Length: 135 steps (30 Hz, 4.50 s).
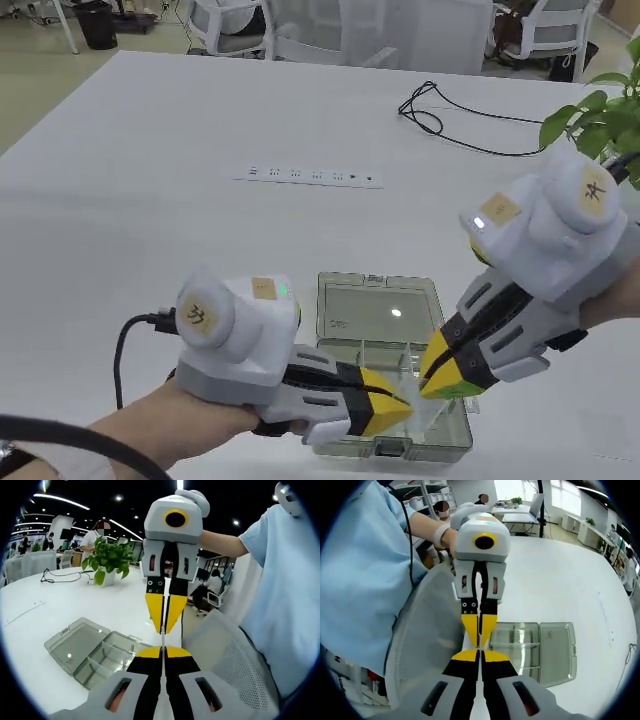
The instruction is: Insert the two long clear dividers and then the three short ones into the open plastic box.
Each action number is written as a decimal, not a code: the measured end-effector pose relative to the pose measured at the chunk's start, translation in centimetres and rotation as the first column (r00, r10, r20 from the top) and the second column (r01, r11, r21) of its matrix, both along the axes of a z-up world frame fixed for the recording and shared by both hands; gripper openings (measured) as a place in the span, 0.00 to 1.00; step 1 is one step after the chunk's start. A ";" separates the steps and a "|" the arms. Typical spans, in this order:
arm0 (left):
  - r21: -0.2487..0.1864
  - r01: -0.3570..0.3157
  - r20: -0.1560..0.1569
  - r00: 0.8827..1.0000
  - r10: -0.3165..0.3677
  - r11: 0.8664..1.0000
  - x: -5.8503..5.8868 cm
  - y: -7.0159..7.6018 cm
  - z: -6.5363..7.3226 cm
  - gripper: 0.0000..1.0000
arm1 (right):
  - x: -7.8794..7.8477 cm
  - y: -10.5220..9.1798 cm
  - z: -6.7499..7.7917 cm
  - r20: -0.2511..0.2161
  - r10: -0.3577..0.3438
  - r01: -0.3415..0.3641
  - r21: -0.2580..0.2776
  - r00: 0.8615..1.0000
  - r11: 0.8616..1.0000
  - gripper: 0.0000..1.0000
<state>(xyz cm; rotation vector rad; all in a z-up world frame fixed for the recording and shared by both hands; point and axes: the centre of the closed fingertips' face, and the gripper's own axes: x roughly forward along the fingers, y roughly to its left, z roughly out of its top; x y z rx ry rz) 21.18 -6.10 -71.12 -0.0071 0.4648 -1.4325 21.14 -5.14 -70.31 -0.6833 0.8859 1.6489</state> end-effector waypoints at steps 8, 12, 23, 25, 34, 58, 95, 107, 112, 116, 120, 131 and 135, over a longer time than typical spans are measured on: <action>0.015 -0.027 -0.012 1.000 0.027 1.000 0.3 0.1 -0.4 0.00 | -0.2 0.1 -0.2 -0.002 -0.001 0.001 -0.016 1.000 1.000 0.02; 0.035 -0.076 -0.007 0.997 0.077 0.996 1.0 0.6 -0.8 0.02 | 0.4 0.2 -0.2 0.008 -0.010 0.011 -0.019 1.000 1.000 0.02; 0.087 -0.192 0.008 0.981 0.192 0.977 2.6 3.6 -2.1 0.39 | 2.7 -0.4 -1.2 0.041 -0.055 0.057 -0.050 0.998 0.997 0.02; 0.099 -0.207 0.016 0.978 0.207 0.973 2.7 4.1 -2.4 0.44 | 3.2 -0.5 -1.4 0.050 -0.066 0.069 -0.054 0.997 0.996 0.02; 0.127 -0.287 0.052 0.958 0.283 0.949 3.0 6.2 -3.4 0.73 | 4.7 -0.3 -2.2 0.085 -0.108 0.114 -0.073 0.991 0.991 0.02; 0.190 -0.399 0.070 0.917 0.393 0.897 3.1 10.0 -5.1 1.00 | 6.2 -0.3 -5.1 0.103 -0.116 0.126 -0.102 0.988 0.987 0.02; 0.190 -0.398 0.054 0.917 0.395 0.897 2.8 9.7 -5.4 0.96 | 5.6 1.0 -7.6 0.162 -0.051 0.074 -0.137 0.986 0.988 0.02; 0.192 -0.399 0.060 0.917 0.395 0.897 2.8 9.7 -5.3 0.95 | 5.6 0.9 -10.4 0.219 -0.033 0.076 -0.190 0.975 0.979 0.02; 0.191 -0.400 0.063 0.916 0.396 0.896 2.9 9.8 -5.2 0.95 | 5.7 0.8 -10.9 0.227 -0.027 0.075 -0.203 0.974 0.976 0.02; 0.190 -0.402 0.066 0.916 0.397 0.896 3.0 9.8 -5.1 0.95 | 5.7 0.8 -11.0 0.233 -0.028 0.076 -0.200 0.972 0.977 0.01; 0.190 -0.401 0.065 0.916 0.396 0.896 2.9 9.8 -5.2 0.95 | 5.7 0.7 -11.1 0.236 -0.033 0.081 -0.198 0.971 0.977 0.01; 0.188 -0.390 0.066 0.921 0.385 0.901 2.8 9.4 -5.0 0.95 | 5.7 0.7 -11.1 0.223 -0.016 0.059 -0.189 0.975 0.980 0.02; 0.189 -0.390 0.067 0.921 0.385 0.901 2.9 9.4 -4.9 0.95 | 5.6 0.6 -11.3 0.235 0.013 0.031 -0.185 0.972 0.982 0.03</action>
